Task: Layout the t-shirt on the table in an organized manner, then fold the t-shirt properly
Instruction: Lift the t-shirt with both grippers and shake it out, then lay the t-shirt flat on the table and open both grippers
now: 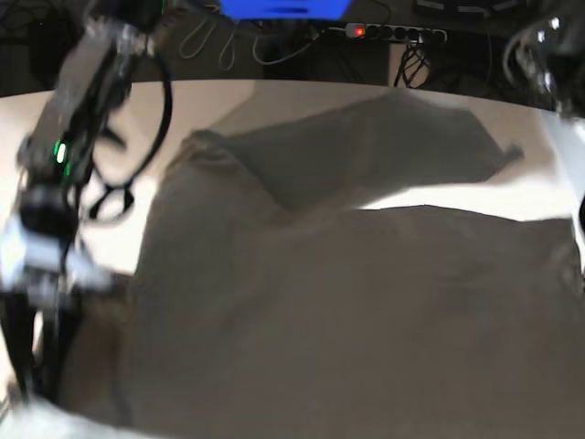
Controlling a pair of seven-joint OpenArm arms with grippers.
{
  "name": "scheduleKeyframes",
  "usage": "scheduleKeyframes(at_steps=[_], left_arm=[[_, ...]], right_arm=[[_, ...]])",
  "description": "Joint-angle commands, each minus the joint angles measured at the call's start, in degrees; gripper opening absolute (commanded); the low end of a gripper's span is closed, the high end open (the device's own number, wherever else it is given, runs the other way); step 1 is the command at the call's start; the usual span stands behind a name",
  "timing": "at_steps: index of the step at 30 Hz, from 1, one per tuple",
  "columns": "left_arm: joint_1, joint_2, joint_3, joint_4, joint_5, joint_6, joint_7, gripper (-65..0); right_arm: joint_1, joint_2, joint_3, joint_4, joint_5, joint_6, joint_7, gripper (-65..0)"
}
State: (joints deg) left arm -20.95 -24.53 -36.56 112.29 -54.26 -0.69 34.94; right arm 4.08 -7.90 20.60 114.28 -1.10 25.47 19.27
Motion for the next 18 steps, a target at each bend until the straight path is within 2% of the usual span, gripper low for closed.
scheduleKeyframes(at_steps=[1, 4, 7, 11, 15, 18], left_arm=[[-1.2, -0.7, 1.2, -0.5, 1.6, 0.5, -1.2, -65.0], [-2.0, 0.1, 6.5, -4.3, 7.7, 0.5, -1.7, -65.0], [-4.9, 3.2, 9.5, -12.6, 13.2, 0.5, -1.8, -65.0], [-8.6, 6.5, 10.2, -23.6, 18.0, 0.5, -5.4, -65.0], [-11.8, 7.0, 10.7, -33.0, 20.2, 0.5, -7.6, -64.5], [-14.3, 6.5, 15.9, -39.6, 20.5, 0.5, -9.2, -64.5]], right_arm=[[4.5, 0.3, 0.1, 0.1, 1.1, -0.6, -1.8, -65.0], [11.7, 1.2, 0.2, -3.7, 1.1, -0.6, -11.5, -65.0], [17.8, 2.3, -0.3, -11.6, 1.1, -0.6, -17.5, -65.0], [23.0, 4.4, -1.4, -23.6, 1.1, -0.6, -18.3, -65.0], [26.5, 6.0, -2.3, -34.6, 1.1, -0.6, -18.1, -65.0], [28.7, 8.5, -3.6, -42.5, 1.1, -0.6, -18.1, -65.0]])
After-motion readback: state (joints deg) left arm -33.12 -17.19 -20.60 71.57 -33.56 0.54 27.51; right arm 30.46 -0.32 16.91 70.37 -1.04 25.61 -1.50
